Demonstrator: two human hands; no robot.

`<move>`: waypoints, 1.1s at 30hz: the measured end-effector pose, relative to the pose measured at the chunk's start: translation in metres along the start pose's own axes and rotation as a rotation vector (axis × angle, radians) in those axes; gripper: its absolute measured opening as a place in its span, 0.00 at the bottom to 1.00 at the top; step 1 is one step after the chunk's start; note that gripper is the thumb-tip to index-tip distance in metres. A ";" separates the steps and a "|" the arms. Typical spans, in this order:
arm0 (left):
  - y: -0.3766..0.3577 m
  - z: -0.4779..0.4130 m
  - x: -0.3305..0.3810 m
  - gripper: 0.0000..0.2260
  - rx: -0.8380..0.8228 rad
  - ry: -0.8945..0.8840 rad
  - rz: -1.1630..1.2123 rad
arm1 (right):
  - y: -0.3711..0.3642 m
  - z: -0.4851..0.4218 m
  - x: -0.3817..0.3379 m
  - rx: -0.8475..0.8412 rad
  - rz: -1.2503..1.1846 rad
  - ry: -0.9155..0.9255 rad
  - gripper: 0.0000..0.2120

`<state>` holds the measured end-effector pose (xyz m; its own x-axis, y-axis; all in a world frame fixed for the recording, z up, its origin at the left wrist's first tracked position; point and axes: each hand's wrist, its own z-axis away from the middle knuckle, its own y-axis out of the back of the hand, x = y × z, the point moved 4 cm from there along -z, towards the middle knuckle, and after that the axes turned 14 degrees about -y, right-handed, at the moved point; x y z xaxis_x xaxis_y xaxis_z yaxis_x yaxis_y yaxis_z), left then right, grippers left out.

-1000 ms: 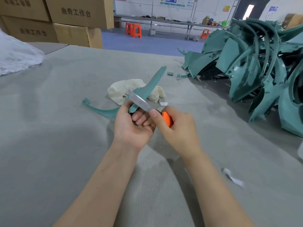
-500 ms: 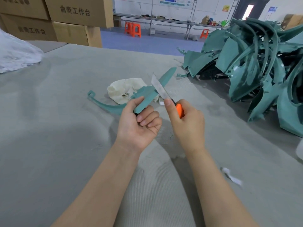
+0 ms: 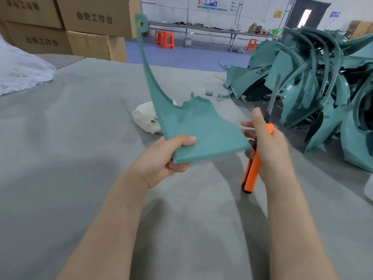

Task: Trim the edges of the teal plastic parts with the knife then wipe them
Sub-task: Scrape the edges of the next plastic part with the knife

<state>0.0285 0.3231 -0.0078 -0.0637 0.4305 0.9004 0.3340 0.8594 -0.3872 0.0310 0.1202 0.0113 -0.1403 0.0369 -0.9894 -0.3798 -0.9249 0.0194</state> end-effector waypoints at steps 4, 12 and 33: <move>0.005 0.007 -0.002 0.04 -0.065 0.107 -0.137 | -0.011 0.007 0.004 -0.335 0.012 -0.149 0.08; -0.009 -0.004 0.001 0.22 -0.044 -0.031 0.175 | -0.020 0.011 0.002 -0.128 -0.132 -0.089 0.03; 0.006 -0.003 0.006 0.06 0.548 -0.160 0.788 | -0.061 0.045 0.013 -0.128 0.535 0.590 0.31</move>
<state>0.0330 0.3295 -0.0043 -0.1498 0.9351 0.3211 -0.1463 0.3003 -0.9426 0.0117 0.1943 0.0041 0.2458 -0.5962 -0.7643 -0.2848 -0.7981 0.5309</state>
